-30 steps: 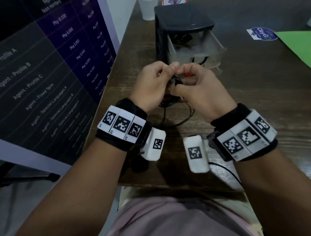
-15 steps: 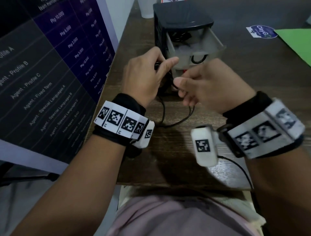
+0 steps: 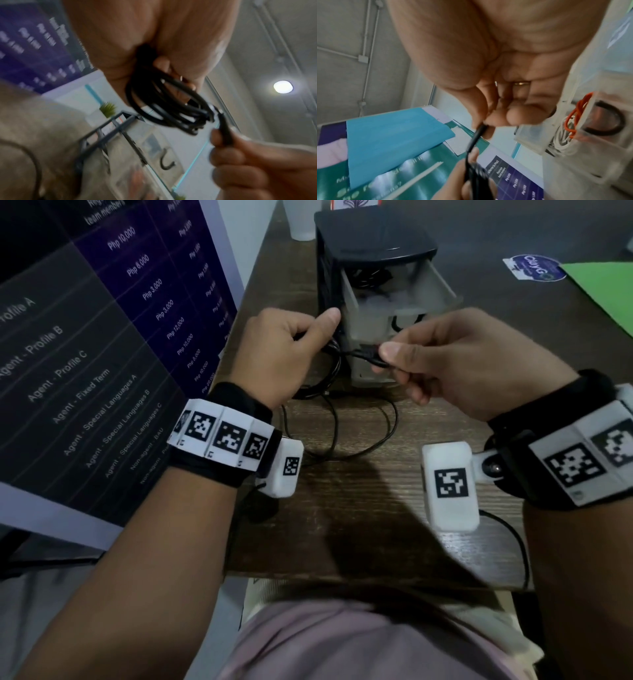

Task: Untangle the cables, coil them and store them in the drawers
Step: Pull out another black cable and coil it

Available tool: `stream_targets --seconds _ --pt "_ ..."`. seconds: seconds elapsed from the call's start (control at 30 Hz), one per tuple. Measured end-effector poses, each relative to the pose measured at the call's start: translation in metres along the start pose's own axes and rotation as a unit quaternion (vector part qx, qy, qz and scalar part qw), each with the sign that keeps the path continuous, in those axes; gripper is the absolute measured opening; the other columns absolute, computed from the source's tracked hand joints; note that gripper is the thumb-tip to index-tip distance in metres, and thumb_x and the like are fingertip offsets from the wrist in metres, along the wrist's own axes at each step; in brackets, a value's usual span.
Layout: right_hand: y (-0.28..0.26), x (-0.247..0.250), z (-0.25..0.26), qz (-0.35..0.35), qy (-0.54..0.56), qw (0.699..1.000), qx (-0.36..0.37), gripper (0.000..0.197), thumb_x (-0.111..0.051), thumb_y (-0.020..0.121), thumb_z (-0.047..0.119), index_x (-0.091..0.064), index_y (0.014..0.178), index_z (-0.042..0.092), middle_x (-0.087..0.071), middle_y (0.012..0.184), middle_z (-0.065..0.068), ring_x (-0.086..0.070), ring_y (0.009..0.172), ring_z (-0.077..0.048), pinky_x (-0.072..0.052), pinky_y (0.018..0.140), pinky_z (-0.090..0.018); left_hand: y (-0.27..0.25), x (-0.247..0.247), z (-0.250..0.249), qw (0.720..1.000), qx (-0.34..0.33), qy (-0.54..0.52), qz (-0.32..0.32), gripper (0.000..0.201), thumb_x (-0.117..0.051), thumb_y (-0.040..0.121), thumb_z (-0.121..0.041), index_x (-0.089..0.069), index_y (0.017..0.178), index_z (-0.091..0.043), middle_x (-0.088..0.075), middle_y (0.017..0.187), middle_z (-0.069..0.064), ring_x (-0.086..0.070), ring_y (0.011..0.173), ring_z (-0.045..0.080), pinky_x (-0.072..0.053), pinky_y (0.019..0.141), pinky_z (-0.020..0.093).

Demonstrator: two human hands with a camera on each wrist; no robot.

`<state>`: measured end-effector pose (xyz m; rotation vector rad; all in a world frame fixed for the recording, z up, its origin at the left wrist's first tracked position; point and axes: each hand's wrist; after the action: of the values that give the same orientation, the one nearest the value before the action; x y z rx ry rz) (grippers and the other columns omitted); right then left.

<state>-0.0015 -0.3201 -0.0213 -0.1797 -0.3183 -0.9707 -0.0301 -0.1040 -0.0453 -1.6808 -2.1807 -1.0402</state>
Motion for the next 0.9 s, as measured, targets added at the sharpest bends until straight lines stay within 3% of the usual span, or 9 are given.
stream_targets --seconds 0.1,0.2,0.3,0.4,0.5,0.57,0.7,0.77,0.9 --pt "0.004 -0.008 -0.006 -0.089 0.002 0.996 0.024 0.017 -0.065 0.094 0.026 -0.072 0.081 0.018 -0.060 0.064 -0.002 -0.054 0.059 -0.021 -0.047 0.063 -0.036 -0.004 -0.005 -0.006 0.988 0.105 -0.106 0.041 0.058 -0.052 0.100 -0.041 -0.044 0.052 -0.010 -0.038 0.048 0.003 -0.036 0.042 0.015 -0.032 0.045 0.025" --pt "0.008 -0.023 -0.011 -0.168 0.016 0.985 0.043 0.012 -0.059 0.097 0.022 -0.069 0.091 0.020 -0.064 0.077 -0.001 -0.058 0.060 -0.012 -0.048 0.057 -0.029 -0.012 -0.016 -0.016 0.952 0.184 -0.235 0.074 0.053 -0.048 0.101 -0.042 -0.041 0.054 -0.019 -0.039 0.047 -0.006 -0.035 0.039 0.008 -0.028 0.038 0.017" --pt "0.010 -0.039 -0.013 -0.204 -0.027 0.977 0.064 0.012 -0.055 0.100 0.020 -0.067 0.095 0.021 -0.067 0.084 0.004 -0.062 0.067 -0.008 -0.051 0.057 -0.025 -0.016 -0.024 -0.027 0.915 0.207 -0.338 0.071 0.050 -0.043 0.103 -0.043 -0.041 0.060 -0.018 -0.041 0.049 -0.007 -0.035 0.039 0.006 -0.024 0.036 0.018" --pt "0.011 -0.045 -0.015 -0.243 -0.011 0.967 0.074 0.014 -0.056 0.099 0.020 -0.069 0.095 0.016 -0.072 0.087 -0.002 -0.070 0.076 -0.018 -0.060 0.069 -0.040 -0.015 -0.027 -0.031 0.911 0.194 -0.360 0.048 0.050 -0.036 0.105 -0.042 -0.040 0.062 -0.016 -0.041 0.047 -0.008 -0.036 0.037 0.005 -0.026 0.037 0.018" --pt "0.010 -0.047 -0.014 -0.218 0.043 0.972 0.075 0.026 -0.056 0.097 0.034 -0.072 0.100 0.013 -0.075 0.093 -0.008 -0.073 0.086 -0.027 -0.061 0.073 -0.048 -0.013 -0.027 -0.030 0.911 0.196 -0.363 0.014 0.048 -0.036 0.106 -0.040 -0.044 0.066 -0.015 -0.044 0.050 -0.009 -0.039 0.039 0.004 -0.028 0.039 0.020" --pt "0.007 -0.048 -0.011 -0.193 0.031 0.979 0.066 0.025 -0.063 0.094 0.038 -0.073 0.102 0.017 -0.076 0.093 -0.001 -0.073 0.088 -0.015 -0.060 0.074 -0.036 -0.012 -0.028 -0.028 0.920 0.201 -0.335 0.002 0.047 -0.036 0.105 -0.040 -0.047 0.068 -0.015 -0.046 0.052 -0.009 -0.041 0.041 0.005 -0.031 0.041 0.020" --pt "0.001 -0.048 -0.008 -0.145 0.002 0.988 0.048 0.012 -0.067 0.093 0.028 -0.072 0.100 0.021 -0.074 0.084 0.012 -0.068 0.077 0.006 -0.046 0.061 -0.007 -0.010 -0.028 -0.021 0.953 0.171 -0.250 0.023 0.047 -0.037 0.105 -0.040 -0.052 0.068 -0.015 -0.048 0.053 -0.006 -0.044 0.044 0.006 -0.035 0.042 0.022" --pt "0.000 -0.047 -0.009 -0.135 0.001 0.990 0.043 0.015 -0.063 0.096 0.026 -0.073 0.102 0.016 -0.075 0.083 0.006 -0.067 0.071 0.001 -0.045 0.058 -0.009 -0.009 -0.028 -0.019 0.959 0.150 -0.238 0.036 0.048 -0.038 0.106 -0.037 -0.051 0.067 -0.012 -0.047 0.049 -0.009 -0.044 0.042 0.006 -0.035 0.041 0.021" --pt "0.003 -0.046 -0.011 -0.121 0.059 0.990 0.031 0.014 -0.059 0.098 0.024 -0.071 0.096 0.017 -0.073 0.081 -0.005 -0.062 0.066 -0.008 -0.045 0.056 -0.016 -0.009 -0.029 -0.017 0.961 0.121 -0.244 0.052 0.052 -0.041 0.106 -0.030 -0.057 0.086 0.014 -0.051 0.049 -0.003 -0.046 0.040 0.009 -0.035 0.039 0.022"
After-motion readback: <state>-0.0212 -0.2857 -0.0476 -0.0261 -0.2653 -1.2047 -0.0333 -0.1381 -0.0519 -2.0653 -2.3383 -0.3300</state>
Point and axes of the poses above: each hand's wrist, its own y-axis towards the middle knuckle, its own x-axis out of the back of the hand, z = x × y
